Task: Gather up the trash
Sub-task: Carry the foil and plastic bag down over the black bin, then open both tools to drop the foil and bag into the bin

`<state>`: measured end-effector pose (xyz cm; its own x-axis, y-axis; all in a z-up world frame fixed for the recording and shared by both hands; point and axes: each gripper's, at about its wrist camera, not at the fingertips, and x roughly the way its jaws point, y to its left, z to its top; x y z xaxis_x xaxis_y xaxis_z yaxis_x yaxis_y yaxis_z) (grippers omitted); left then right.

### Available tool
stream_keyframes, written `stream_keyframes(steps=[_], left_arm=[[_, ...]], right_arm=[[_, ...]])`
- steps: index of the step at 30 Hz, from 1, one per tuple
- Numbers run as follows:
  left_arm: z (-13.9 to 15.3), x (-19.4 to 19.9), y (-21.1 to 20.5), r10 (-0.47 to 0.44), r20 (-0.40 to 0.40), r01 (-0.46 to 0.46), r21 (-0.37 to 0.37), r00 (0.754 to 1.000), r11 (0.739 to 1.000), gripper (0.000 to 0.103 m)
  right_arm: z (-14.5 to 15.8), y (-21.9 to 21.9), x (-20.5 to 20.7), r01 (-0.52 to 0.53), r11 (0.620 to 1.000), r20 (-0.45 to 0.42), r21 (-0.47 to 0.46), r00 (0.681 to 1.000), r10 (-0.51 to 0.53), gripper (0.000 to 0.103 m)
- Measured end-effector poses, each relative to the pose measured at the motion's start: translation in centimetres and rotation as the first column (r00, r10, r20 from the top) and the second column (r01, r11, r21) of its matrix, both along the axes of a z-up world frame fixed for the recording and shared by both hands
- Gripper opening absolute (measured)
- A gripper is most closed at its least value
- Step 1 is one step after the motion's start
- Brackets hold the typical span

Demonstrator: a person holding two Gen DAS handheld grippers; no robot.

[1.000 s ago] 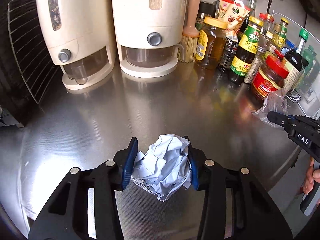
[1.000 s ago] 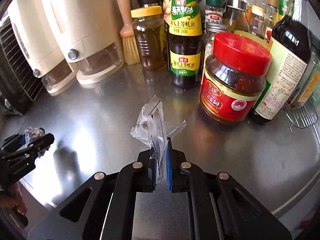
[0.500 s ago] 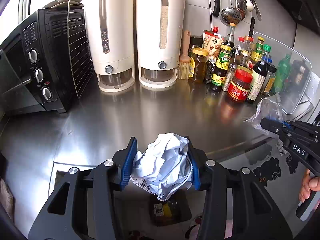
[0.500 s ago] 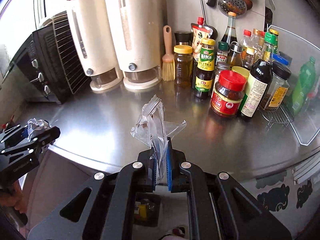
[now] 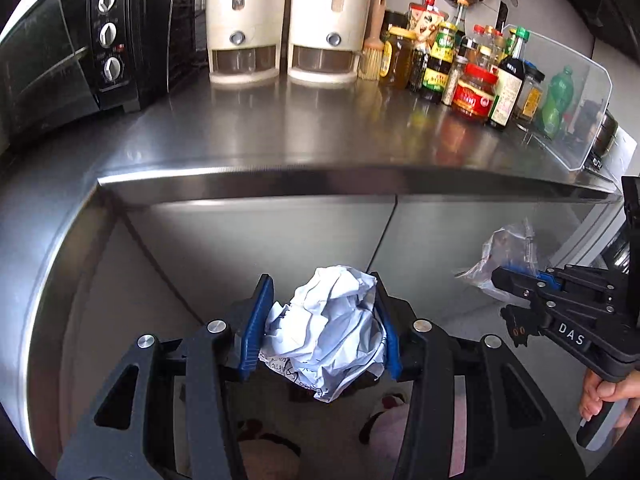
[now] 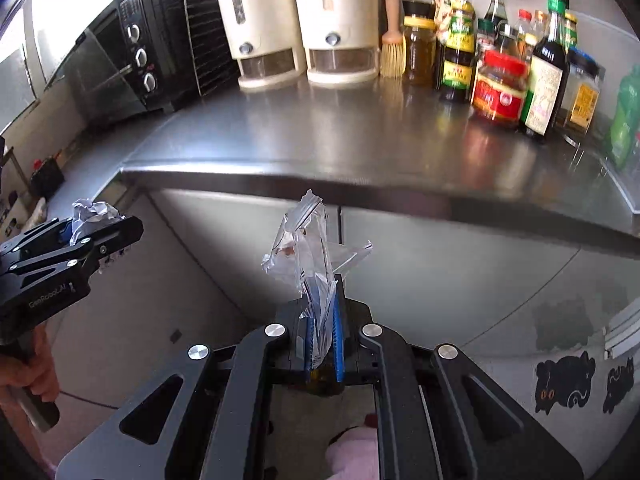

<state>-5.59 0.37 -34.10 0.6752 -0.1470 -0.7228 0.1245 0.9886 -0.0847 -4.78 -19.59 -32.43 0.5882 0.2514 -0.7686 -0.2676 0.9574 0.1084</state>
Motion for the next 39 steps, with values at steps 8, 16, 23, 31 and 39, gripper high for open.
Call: stream_keyframes(steps=[8, 16, 23, 31, 39], left_arm=[[-11.1, 0.5, -0.3, -0.015, -0.136, 0.017, 0.009, 0.991, 1.0, 0.045], [-21.1, 2.0, -0.2, 0.004, -0.282, -0.003, 0.002, 0.96, 1.0, 0.045], [-26.8, 4.1, -0.7, 0.004, -0.351, 0.003, 0.019, 0.936, 1.0, 0.045], [-31.4, 6.0, -1.6, -0.006, -0.41, 0.021, 0.032, 0.912, 0.999, 0.045], [-34.6, 8.4, -1.7, -0.004, -0.473, 0.018, 0.027, 0.881, 0.999, 0.046]], right_arm=[[-11.2, 1.3, -0.9, 0.002, 1.0, -0.18, 0.005, 0.984, -0.001, 0.009], [-19.5, 2.0, -0.2, 0.03, 0.999, -0.281, 0.02, 0.96, -0.024, 0.009], [-24.7, 1.8, 1.5, 0.065, 0.998, -0.34, 0.018, 0.939, -0.055, 0.009], [-29.9, 2.4, 3.4, 0.099, 0.994, -0.411, 0.05, 0.909, -0.07, 0.009], [-33.7, 3.1, 6.8, 0.133, 0.987, -0.509, 0.087, 0.858, -0.071, 0.01]])
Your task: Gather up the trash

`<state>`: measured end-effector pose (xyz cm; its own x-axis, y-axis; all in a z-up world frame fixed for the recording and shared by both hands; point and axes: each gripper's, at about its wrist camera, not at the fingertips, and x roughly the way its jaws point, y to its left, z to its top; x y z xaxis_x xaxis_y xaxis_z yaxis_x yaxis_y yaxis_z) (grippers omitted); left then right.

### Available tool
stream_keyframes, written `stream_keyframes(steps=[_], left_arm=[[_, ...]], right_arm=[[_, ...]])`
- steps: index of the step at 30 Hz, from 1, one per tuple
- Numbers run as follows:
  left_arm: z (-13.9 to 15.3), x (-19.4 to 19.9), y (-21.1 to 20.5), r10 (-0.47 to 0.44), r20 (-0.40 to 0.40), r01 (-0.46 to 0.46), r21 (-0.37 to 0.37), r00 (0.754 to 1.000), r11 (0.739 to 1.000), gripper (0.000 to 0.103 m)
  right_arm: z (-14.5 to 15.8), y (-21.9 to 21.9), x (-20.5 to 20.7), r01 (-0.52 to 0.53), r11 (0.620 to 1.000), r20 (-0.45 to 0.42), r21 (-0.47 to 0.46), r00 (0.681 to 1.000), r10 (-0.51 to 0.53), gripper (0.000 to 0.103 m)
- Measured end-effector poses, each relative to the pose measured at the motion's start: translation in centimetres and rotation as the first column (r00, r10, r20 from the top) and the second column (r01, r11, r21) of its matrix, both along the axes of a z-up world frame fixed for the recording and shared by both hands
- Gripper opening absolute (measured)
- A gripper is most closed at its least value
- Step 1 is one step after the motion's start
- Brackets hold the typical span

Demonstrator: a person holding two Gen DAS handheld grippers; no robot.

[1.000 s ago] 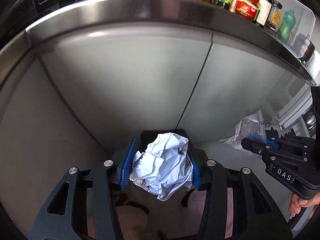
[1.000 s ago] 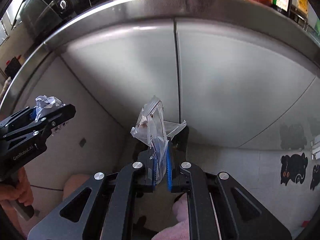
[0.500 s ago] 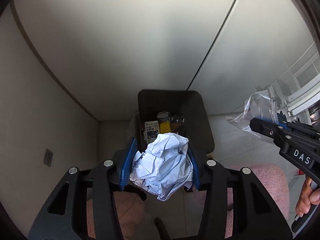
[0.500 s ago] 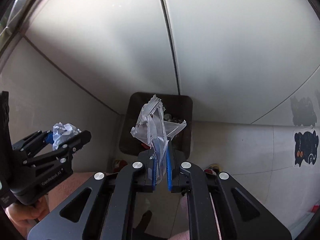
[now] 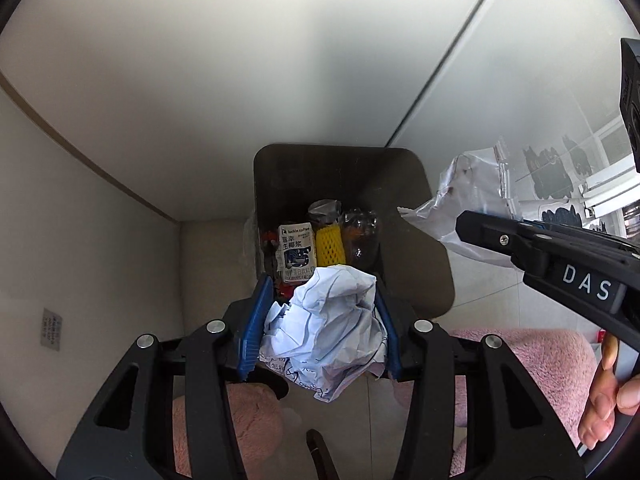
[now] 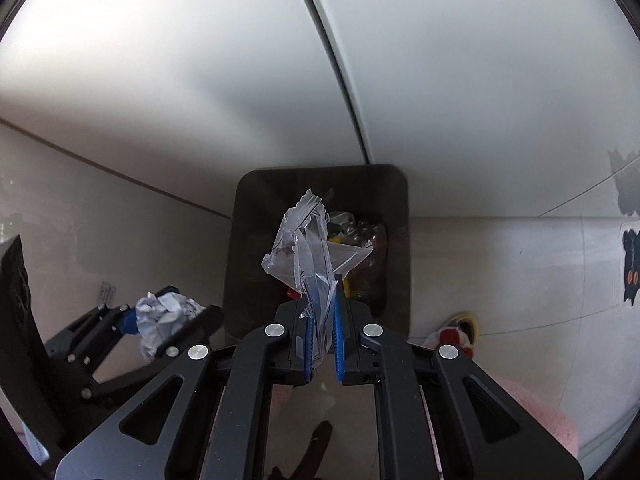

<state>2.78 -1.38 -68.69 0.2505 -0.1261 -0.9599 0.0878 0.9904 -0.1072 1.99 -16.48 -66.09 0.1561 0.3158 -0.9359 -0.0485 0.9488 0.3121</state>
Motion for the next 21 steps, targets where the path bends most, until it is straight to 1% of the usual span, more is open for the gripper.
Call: stream_keyframes(steps=[2, 3, 5, 7, 8, 9, 10, 11, 12, 13, 14, 15, 16, 17, 18, 19, 20, 21], left_arm=[[-0.3, 0.4, 0.1, 0.002, -0.01, -0.002, -0.005, 1.0, 1.0, 0.046], [-0.4, 0.7, 0.0, 0.002, -0.014, -0.003, -0.008, 1.0, 1.0, 0.047], [-0.4, 1.0, 0.1, 0.006, -0.018, -0.006, -0.012, 1.0, 1.0, 0.048], [-0.3, 1.2, 0.1, 0.006, -0.013, -0.006, -0.009, 1.0, 1.0, 0.052], [0.0, 1.1, 0.0, 0.004, -0.01, -0.004, -0.009, 1.0, 1.0, 0.057], [0.2, 1.1, 0.0, 0.004, -0.005, -0.004, -0.005, 1.0, 1.0, 0.065], [0.4, 1.1, 0.1, 0.007, 0.003, -0.007, 0.001, 1.0, 1.0, 0.069], [0.6, 1.0, 0.1, 0.009, 0.01, -0.009, 0.004, 1.0, 1.0, 0.078], [0.9, 0.9, 0.3, 0.013, 0.016, -0.013, 0.006, 1.0, 1.0, 0.087], [1.1, 0.8, 0.3, 0.018, 0.024, -0.018, 0.007, 1.0, 1.0, 0.09], [1.5, 0.6, 0.4, 0.022, 0.029, -0.022, 0.009, 0.999, 1.0, 0.096], [1.7, 0.5, 0.5, 0.022, 0.03, -0.022, 0.004, 0.999, 1.0, 0.095], [1.9, 0.5, 0.5, 0.021, 0.026, -0.021, -0.002, 0.999, 1.0, 0.095], [2.2, 0.4, 0.6, 0.019, 0.024, -0.019, -0.003, 1.0, 1.0, 0.095], [2.7, 0.3, 0.6, 0.019, 0.031, -0.019, 0.003, 0.999, 1.0, 0.095], [3.1, 0.3, 0.6, 0.021, 0.04, -0.021, 0.009, 0.999, 1.0, 0.095], [3.7, 0.1, 0.7, 0.026, 0.049, -0.026, 0.009, 0.998, 1.0, 0.095], [4.3, -0.1, 0.8, 0.03, 0.057, -0.031, 0.007, 0.998, 1.0, 0.095]], right_arm=[[-0.5, 0.1, 0.8, -0.001, 1.0, -0.016, -0.001, 1.0, 0.001, 0.011], [-0.6, 0.3, 1.0, 0.003, 1.0, -0.021, -0.001, 1.0, -0.003, 0.013], [-0.8, 0.4, 1.4, 0.01, 1.0, -0.033, 0.015, 0.999, -0.01, 0.013], [-0.7, 0.5, 1.8, 0.005, 1.0, -0.037, 0.024, 0.999, -0.004, 0.016], [-0.8, 0.5, 2.1, 0.004, 1.0, -0.035, 0.017, 0.999, -0.004, 0.022], [-0.7, 0.5, 2.4, 0.008, 1.0, -0.032, 0.012, 0.999, -0.008, 0.028], [-0.5, 0.4, 2.5, 0.014, 1.0, -0.029, 0.014, 0.999, -0.014, 0.049], [-0.3, 0.2, 2.6, 0.023, 1.0, -0.021, 0.016, 1.0, -0.023, 0.068], [0.0, 0.1, 2.8, 0.031, 0.999, -0.013, 0.014, 0.999, -0.03, 0.07], [0.2, 0.0, 2.9, 0.034, 0.999, -0.008, 0.015, 0.999, -0.034, 0.07], [0.5, -0.1, 3.0, 0.036, 0.999, -0.004, 0.014, 0.999, -0.036, 0.071], [0.9, -0.2, 3.0, 0.041, 0.999, 0.005, 0.006, 0.999, -0.041, 0.074], [1.3, -0.4, 3.1, 0.046, 0.999, 0.017, -0.003, 0.999, -0.046, 0.082], [1.8, -0.5, 3.1, 0.052, 0.999, 0.029, -0.007, 0.998, -0.052, 0.088], [2.4, -0.6, 3.0, 0.057, 0.998, 0.039, -0.007, 0.998, -0.056, 0.091], [3.0, -0.7, 2.9, 0.06, 0.998, 0.049, -0.009, 0.997, -0.06, 0.096], [3.7, -0.8, 2.8, 0.061, 0.998, 0.062, -0.016, 0.996, -0.059, 0.1], [4.5, -1.0, 2.7, 0.061, 0.998, 0.079, -0.024, 0.995, -0.059, 0.099]])
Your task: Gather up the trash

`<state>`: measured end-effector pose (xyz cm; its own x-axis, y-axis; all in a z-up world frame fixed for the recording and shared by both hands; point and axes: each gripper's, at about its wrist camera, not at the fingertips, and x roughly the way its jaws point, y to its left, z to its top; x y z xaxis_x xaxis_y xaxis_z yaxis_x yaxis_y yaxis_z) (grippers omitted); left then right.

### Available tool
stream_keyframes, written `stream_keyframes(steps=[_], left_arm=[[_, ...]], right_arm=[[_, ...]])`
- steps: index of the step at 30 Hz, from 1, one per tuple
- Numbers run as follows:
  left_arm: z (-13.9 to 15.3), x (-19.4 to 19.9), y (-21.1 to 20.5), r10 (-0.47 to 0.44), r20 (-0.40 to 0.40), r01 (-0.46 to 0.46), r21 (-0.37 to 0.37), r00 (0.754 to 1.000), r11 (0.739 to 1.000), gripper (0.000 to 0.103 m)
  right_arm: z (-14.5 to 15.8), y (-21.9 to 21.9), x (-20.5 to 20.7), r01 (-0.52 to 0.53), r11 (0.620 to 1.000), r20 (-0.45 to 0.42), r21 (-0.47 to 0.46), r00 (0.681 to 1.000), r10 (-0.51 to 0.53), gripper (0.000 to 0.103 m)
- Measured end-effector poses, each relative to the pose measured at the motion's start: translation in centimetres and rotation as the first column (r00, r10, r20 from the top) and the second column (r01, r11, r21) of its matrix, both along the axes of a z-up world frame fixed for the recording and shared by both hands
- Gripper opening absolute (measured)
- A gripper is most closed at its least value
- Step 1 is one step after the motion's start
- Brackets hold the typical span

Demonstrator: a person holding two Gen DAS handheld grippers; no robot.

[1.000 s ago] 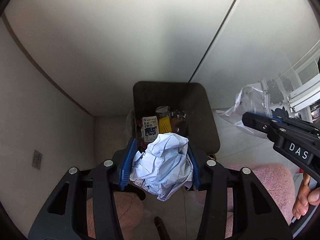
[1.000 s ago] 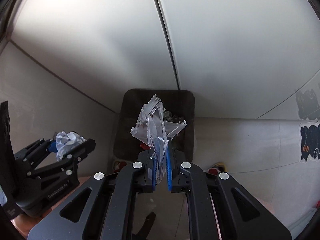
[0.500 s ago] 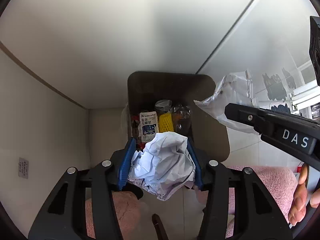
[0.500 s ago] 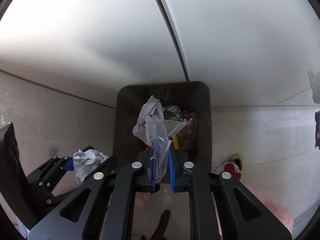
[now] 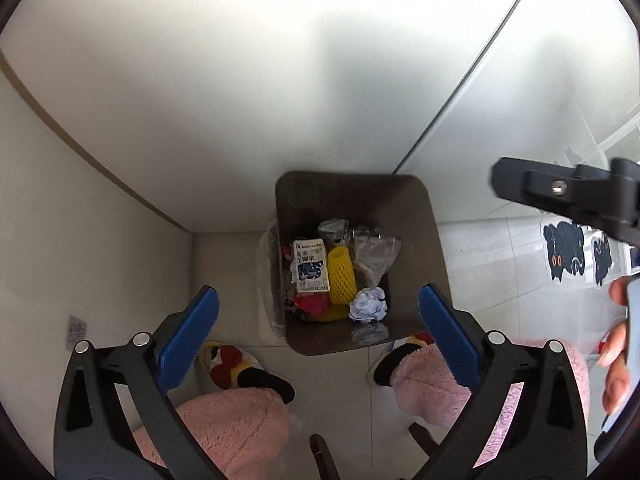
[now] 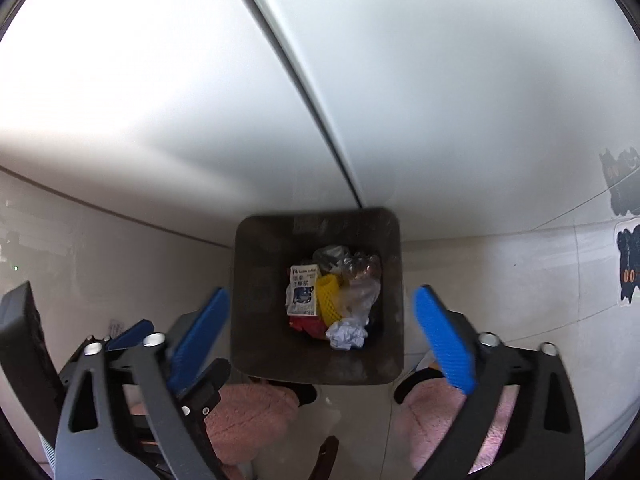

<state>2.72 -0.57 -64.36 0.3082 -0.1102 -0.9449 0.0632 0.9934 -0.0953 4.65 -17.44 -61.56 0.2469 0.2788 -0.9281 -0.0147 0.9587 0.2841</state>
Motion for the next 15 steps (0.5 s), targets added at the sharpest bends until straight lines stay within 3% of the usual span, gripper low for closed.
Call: stream_keyframes(steps=[5, 11, 15], left_arm=[[3.0, -1.1, 0.2, 0.01, 0.064, -0.01, 0.004, 0.998, 1.0, 0.095], [8.4, -3.0, 1.6, 0.031, 0.147, -0.024, -0.049, 0.989, 0.999, 0.095], [13.3, -4.3, 1.6, 0.027, 0.228, -0.029, 0.004, 0.973, 1.0, 0.095]], right_arm=[[3.5, -0.8, -0.9, 0.011, 1.0, 0.064, -0.013, 0.998, -0.01, 0.1], [8.7, -2.1, -3.1, 0.021, 1.0, 0.155, -0.018, 0.988, -0.018, 0.1], [12.6, -2.5, -4.8, 0.018, 0.999, 0.225, -0.037, 0.974, -0.009, 0.1]])
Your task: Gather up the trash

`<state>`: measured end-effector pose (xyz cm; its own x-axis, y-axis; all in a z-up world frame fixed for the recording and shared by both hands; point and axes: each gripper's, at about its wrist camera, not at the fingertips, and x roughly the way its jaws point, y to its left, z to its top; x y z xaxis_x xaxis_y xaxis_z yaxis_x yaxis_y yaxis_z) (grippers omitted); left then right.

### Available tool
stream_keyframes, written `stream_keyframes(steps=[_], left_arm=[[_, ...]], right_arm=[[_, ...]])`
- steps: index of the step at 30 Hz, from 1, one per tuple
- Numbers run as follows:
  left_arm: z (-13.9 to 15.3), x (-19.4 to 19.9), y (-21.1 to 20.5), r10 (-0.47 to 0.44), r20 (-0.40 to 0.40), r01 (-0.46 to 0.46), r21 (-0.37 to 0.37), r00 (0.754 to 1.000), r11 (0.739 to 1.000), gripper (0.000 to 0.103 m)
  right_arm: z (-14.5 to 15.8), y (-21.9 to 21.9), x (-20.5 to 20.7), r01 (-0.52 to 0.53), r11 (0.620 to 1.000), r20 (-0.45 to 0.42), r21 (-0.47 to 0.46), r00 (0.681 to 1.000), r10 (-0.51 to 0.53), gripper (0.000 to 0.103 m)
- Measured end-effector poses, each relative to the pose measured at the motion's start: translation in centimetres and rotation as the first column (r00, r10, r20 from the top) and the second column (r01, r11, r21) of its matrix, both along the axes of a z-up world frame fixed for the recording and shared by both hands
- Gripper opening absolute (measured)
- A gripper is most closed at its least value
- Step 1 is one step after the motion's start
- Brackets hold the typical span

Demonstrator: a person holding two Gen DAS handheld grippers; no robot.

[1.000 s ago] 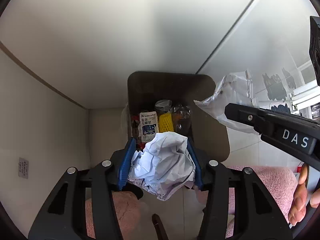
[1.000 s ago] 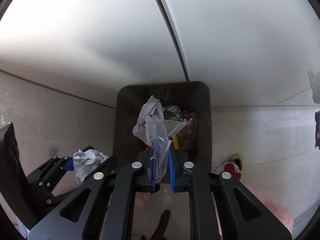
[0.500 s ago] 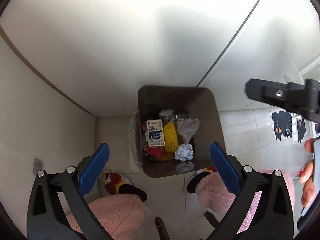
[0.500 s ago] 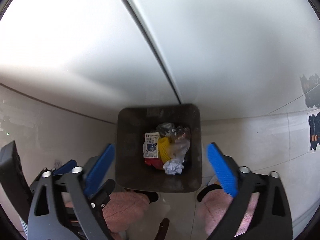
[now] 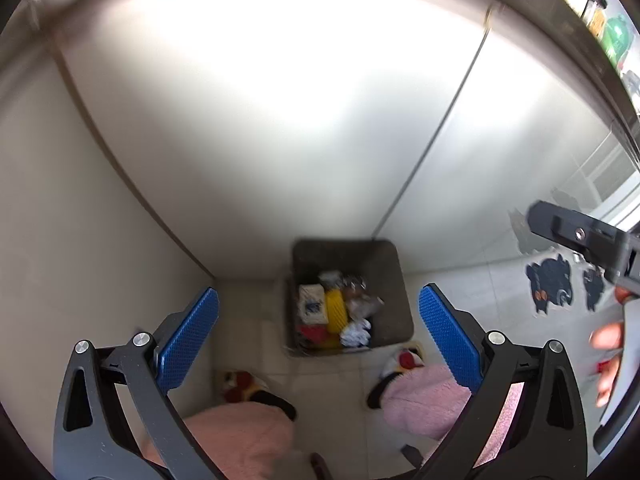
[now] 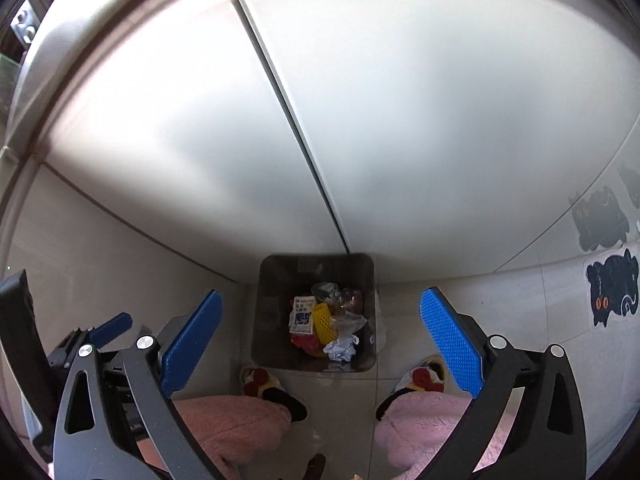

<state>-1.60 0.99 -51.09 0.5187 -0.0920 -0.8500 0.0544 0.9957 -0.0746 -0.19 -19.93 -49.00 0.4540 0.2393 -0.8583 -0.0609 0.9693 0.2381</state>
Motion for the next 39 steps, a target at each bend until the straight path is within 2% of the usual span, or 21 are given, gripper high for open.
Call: stream_keyframes(steps=[7, 13, 16, 23, 31, 36, 39], left_arm=[[9.4, -2.1, 0.3, 0.025, 0.153, -0.026, 0.009, 0.988, 1.0, 0.095], [17.9, -2.1, 0.6, 0.026, 0.259, -0.025, -0.008, 0.965, 1.0, 0.095], [21.8, -2.1, 0.4, 0.026, 0.321, -0.031, 0.011, 0.947, 0.999, 0.095], [30.3, -3.0, 0.3, 0.033, 0.443, -0.056, 0.039, 0.896, 0.998, 0.095], [37.2, -3.9, -0.1, 0.04, 0.537, -0.064, 0.026, 0.842, 0.998, 0.095], [38.9, -4.9, -0.3, 0.062, 0.575, -0.084, 0.013, 0.816, 0.996, 0.095], [39.4, -5.3, -0.6, 0.052, 0.586, -0.075, 0.016, 0.809, 0.997, 0.095]], right_arm=[[8.7, -1.0, -2.0, 0.013, 0.996, 0.159, -0.087, 0.987, 0.001, 0.1], [16.4, -1.8, -2.6, 0.047, 0.991, 0.288, -0.123, 0.958, -0.01, 0.1], [20.2, -1.8, -2.8, 0.058, 0.991, 0.364, -0.118, 0.931, -0.011, 0.1], [28.3, -1.9, -3.2, 0.105, 0.983, 0.479, -0.15, 0.877, -0.021, 0.1], [33.7, -2.4, -3.6, 0.133, 0.981, 0.554, -0.138, 0.832, -0.035, 0.1], [35.8, -2.6, -4.4, 0.148, 0.982, 0.59, -0.115, 0.806, -0.053, 0.1], [36.7, -2.7, -4.8, 0.155, 0.983, 0.607, -0.102, 0.792, -0.062, 0.1]])
